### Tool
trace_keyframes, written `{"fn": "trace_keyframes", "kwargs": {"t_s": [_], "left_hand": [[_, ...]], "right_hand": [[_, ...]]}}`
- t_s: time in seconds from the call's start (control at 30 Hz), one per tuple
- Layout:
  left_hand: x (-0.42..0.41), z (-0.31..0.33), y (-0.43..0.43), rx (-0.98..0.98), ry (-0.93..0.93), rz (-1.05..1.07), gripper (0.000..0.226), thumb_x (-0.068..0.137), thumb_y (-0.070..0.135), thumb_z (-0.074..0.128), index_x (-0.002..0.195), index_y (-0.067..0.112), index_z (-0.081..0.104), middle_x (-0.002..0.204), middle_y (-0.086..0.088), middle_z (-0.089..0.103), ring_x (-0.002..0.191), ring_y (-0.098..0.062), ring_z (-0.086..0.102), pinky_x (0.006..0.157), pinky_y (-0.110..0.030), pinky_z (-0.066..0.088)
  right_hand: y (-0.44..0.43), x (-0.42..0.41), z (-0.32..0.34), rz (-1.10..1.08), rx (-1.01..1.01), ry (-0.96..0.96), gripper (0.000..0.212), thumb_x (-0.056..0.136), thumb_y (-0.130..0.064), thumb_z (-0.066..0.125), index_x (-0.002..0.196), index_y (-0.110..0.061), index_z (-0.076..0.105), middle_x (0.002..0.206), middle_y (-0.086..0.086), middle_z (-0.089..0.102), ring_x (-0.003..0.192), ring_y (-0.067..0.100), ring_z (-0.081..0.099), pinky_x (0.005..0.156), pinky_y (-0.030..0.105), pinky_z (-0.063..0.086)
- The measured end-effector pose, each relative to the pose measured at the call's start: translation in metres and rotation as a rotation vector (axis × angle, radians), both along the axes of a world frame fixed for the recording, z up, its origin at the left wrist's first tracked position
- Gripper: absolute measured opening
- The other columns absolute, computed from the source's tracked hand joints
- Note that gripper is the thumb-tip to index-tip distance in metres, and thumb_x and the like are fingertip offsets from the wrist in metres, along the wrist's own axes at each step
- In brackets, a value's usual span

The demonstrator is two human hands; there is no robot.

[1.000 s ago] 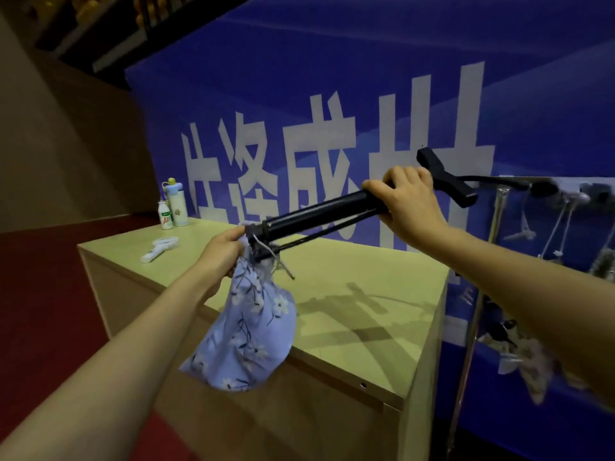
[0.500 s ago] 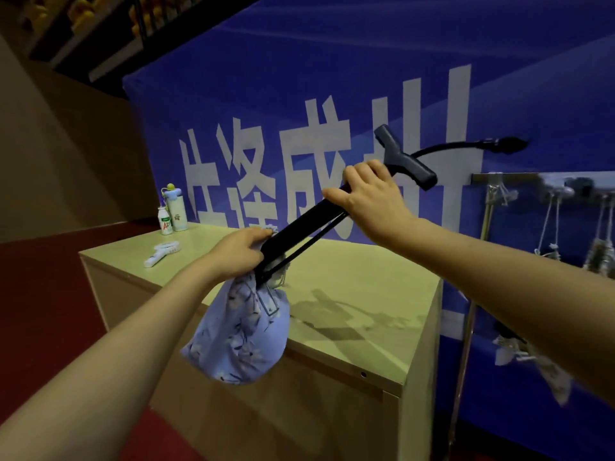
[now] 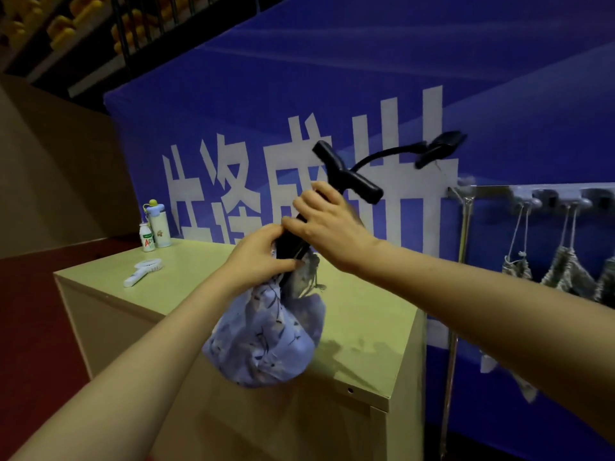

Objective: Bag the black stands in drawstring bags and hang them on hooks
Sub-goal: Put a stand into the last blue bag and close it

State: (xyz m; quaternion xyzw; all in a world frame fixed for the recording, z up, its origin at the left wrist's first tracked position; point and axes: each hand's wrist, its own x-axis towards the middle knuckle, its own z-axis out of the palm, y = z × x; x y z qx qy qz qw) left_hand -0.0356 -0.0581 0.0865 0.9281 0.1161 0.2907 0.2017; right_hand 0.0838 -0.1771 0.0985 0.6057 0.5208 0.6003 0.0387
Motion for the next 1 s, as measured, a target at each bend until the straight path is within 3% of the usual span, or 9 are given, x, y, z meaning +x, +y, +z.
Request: {"fn": "trace_keyframes", "kwargs": {"t_s": [0.13, 0.23, 0.33, 0.4, 0.47, 0.6, 0.73, 0.83, 1.0], "left_hand": [[0.007, -0.001, -0.009, 0.008, -0.158, 0.138, 0.035, 0.075, 0.037, 0.073, 0.099, 0.014, 0.065, 0.093, -0.008, 0.071, 0.087, -0.027, 0.065, 0.076, -0.047, 0.053], [0.008, -0.004, -0.007, -0.105, -0.287, 0.183, 0.032, 0.078, 0.031, 0.072, 0.103, 0.012, 0.066, 0.096, -0.011, 0.072, 0.091, -0.028, 0.066, 0.079, -0.046, 0.053], [0.008, -0.002, 0.002, -0.204, -0.347, 0.229, 0.046, 0.075, 0.036, 0.074, 0.114, 0.013, 0.066, 0.108, -0.007, 0.071, 0.100, -0.025, 0.065, 0.085, -0.039, 0.052], [0.007, 0.000, 0.003, -0.230, -0.352, 0.216, 0.049, 0.075, 0.038, 0.074, 0.116, 0.013, 0.065, 0.111, -0.006, 0.070, 0.103, -0.023, 0.064, 0.088, -0.036, 0.052], [0.007, 0.002, 0.000, -0.244, -0.369, 0.204, 0.047, 0.075, 0.038, 0.074, 0.115, 0.013, 0.066, 0.110, -0.005, 0.071, 0.101, -0.023, 0.065, 0.088, -0.039, 0.053], [0.010, 0.008, -0.012, -0.263, -0.399, 0.162, 0.045, 0.078, 0.035, 0.072, 0.116, 0.011, 0.066, 0.111, -0.007, 0.070, 0.102, -0.023, 0.064, 0.089, -0.039, 0.053], [0.011, 0.015, -0.021, -0.312, -0.419, 0.158, 0.047, 0.079, 0.035, 0.071, 0.118, 0.010, 0.064, 0.115, -0.007, 0.068, 0.106, -0.024, 0.063, 0.091, -0.038, 0.052], [0.013, 0.017, -0.030, -0.348, -0.442, 0.146, 0.047, 0.080, 0.034, 0.070, 0.119, 0.008, 0.064, 0.116, -0.008, 0.068, 0.106, -0.025, 0.063, 0.090, -0.040, 0.052], [0.028, 0.026, -0.053, -0.555, -0.378, -0.021, 0.035, 0.084, 0.010, 0.067, 0.117, 0.005, 0.061, 0.078, 0.007, 0.067, 0.064, -0.006, 0.059, 0.057, -0.019, 0.046]], "right_hand": [[0.007, -0.006, -0.001, 0.169, 0.051, -0.069, 0.031, 0.081, -0.017, 0.054, 0.109, -0.015, 0.068, 0.119, 0.008, 0.066, 0.121, 0.027, 0.057, 0.112, 0.042, 0.023], [-0.003, -0.009, -0.008, 0.374, 0.041, 0.020, 0.037, 0.088, -0.011, 0.040, 0.114, -0.012, 0.066, 0.122, 0.011, 0.064, 0.121, 0.029, 0.056, 0.108, 0.039, 0.031], [-0.015, -0.003, -0.024, 0.350, 0.117, 0.520, 0.031, 0.091, -0.022, 0.044, 0.114, -0.011, 0.061, 0.113, 0.010, 0.063, 0.099, 0.028, 0.059, 0.081, 0.038, 0.049], [-0.019, 0.003, -0.028, 0.186, 0.002, 1.079, 0.051, 0.091, -0.043, 0.053, 0.129, -0.011, 0.048, 0.127, 0.008, 0.056, 0.110, 0.025, 0.056, 0.087, 0.040, 0.049], [-0.019, 0.005, -0.028, 0.083, -0.145, 1.403, 0.063, 0.086, -0.051, 0.058, 0.129, -0.005, 0.048, 0.130, 0.011, 0.056, 0.114, 0.029, 0.055, 0.092, 0.043, 0.048], [-0.015, 0.005, -0.024, 0.196, -0.107, 1.437, 0.030, 0.091, -0.019, 0.053, 0.087, 0.007, 0.067, 0.094, 0.024, 0.069, 0.090, 0.039, 0.064, 0.081, 0.048, 0.053], [-0.033, 0.011, -0.005, 0.388, 0.128, 1.642, 0.023, 0.093, -0.008, 0.044, 0.083, 0.005, 0.060, 0.075, 0.015, 0.061, 0.072, 0.029, 0.062, 0.078, 0.047, 0.056], [-0.054, 0.012, 0.013, 0.438, 0.259, 1.681, 0.022, 0.095, -0.006, 0.040, 0.081, 0.000, 0.056, 0.063, 0.010, 0.050, 0.056, 0.021, 0.053, 0.059, 0.036, 0.054], [-0.082, 0.014, 0.039, 0.404, 0.280, 1.512, 0.038, 0.096, -0.011, 0.042, 0.058, -0.014, 0.044, 0.055, 0.004, 0.047, 0.048, 0.016, 0.043, 0.048, 0.025, 0.038]]}}
